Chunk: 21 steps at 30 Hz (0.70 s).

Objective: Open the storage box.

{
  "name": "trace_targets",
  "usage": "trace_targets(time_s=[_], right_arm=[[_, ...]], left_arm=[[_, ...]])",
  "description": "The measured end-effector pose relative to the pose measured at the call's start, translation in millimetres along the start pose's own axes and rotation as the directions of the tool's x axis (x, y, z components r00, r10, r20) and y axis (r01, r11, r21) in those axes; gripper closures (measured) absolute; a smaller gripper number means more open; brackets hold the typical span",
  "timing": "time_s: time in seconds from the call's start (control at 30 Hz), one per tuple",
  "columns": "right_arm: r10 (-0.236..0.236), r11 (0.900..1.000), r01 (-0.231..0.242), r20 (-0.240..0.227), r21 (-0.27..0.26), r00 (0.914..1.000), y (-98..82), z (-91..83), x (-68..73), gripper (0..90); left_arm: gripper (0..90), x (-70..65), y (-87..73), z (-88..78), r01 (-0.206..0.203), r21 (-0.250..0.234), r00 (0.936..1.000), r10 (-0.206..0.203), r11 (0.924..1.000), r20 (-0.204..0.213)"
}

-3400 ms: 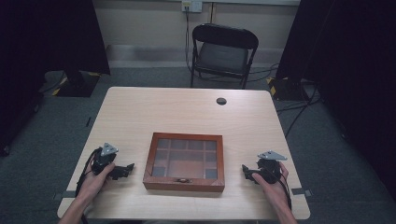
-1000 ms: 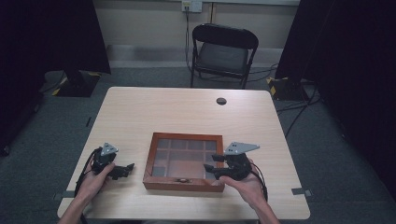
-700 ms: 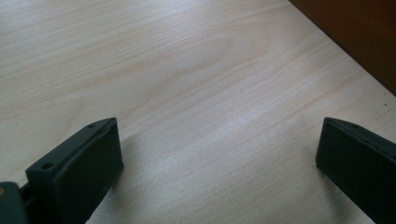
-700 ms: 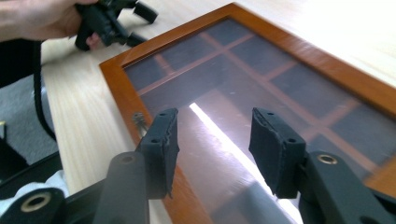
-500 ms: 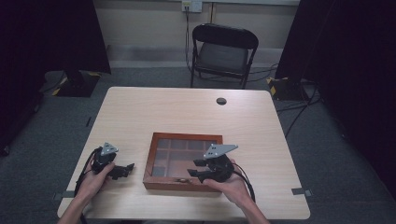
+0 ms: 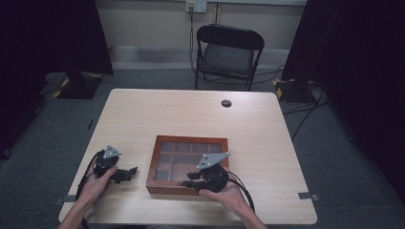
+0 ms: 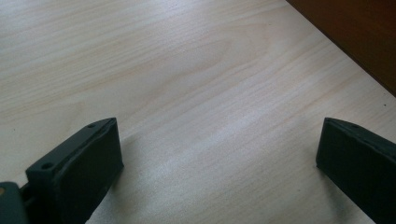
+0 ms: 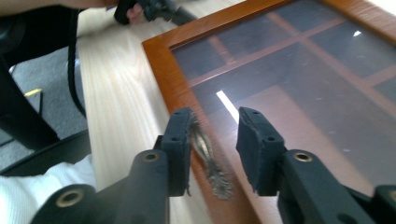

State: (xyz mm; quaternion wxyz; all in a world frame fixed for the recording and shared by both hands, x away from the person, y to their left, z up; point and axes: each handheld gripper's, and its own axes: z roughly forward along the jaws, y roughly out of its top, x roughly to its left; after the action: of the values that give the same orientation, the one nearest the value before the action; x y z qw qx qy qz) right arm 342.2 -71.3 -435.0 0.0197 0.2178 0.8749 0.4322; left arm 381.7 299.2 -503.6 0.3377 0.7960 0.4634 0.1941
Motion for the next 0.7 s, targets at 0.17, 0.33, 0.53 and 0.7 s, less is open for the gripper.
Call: trace_targets(time_s=[0.17, 0.33, 0.53, 0.7], right_arm=[[-0.021, 1.0, 0.021, -0.018, 0.008, 0.9996, 1.5, 3.4, 1.2, 75.0], [-0.039, 0.999, 0.04, -0.031, 0.03, 0.9987, 0.7, 6.5, 0.9, 78.0], [-0.052, 0.998, 0.053, -0.036, 0.029, 0.998, 0.3, 6.6, -0.1, 79.0], [-0.059, 0.998, 0.061, -0.046, 0.028, 0.9972, 0.1, 6.6, -1.7, 80.2]], left_arm=[[0.0, 0.0, 0.0, 0.0, 0.0, 0.0, 1.0, 0.0, 1.0, 0.0], [0.0, 0.0, 0.0, 0.0, 0.0, 0.0, 1.0, 0.0, 1.0, 0.0], [0.0, 0.0, 0.0, 0.0, -0.001, 0.0, 1.0, 0.001, 1.0, 0.0], [0.0, 0.0, 0.0, 0.0, 0.0, 0.0, 1.0, 0.0, 1.0, 0.0]])
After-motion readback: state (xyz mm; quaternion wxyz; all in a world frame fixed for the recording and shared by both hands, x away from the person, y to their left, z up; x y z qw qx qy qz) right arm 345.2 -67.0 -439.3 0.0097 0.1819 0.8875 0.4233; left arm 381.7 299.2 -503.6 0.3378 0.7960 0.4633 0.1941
